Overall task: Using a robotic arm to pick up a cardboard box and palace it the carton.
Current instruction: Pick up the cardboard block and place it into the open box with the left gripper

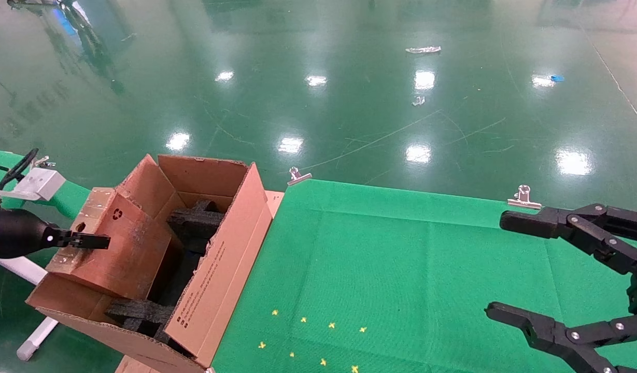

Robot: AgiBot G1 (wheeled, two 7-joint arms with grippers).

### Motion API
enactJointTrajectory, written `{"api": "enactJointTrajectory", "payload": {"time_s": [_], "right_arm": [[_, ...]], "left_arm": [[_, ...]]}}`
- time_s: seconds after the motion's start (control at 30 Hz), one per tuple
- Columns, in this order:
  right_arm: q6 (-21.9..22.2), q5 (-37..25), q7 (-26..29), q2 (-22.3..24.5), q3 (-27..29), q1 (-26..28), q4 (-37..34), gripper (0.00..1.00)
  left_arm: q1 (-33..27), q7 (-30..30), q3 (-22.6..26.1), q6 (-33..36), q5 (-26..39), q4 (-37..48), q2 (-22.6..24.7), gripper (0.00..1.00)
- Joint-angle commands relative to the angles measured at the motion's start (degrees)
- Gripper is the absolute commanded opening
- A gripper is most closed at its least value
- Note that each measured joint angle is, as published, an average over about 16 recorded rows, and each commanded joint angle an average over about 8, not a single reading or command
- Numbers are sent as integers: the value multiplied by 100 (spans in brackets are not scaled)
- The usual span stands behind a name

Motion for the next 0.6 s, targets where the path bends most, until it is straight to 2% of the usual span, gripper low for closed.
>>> {"api": "enactJointTrajectory", "payload": {"time_s": [0.03, 0.27, 0.6], "right_arm": [[0, 0, 0, 0, -1, 0, 0, 100], [1, 2, -1, 1, -3, 1, 0, 100], [3, 4, -3, 3, -6, 1, 0, 100]], "left_arm": [[97, 10, 7, -95, -85, 14, -2, 0], [288, 126, 55, -254, -137, 239, 254, 0], [749, 305, 194, -270, -210, 1052, 976, 0]]}}
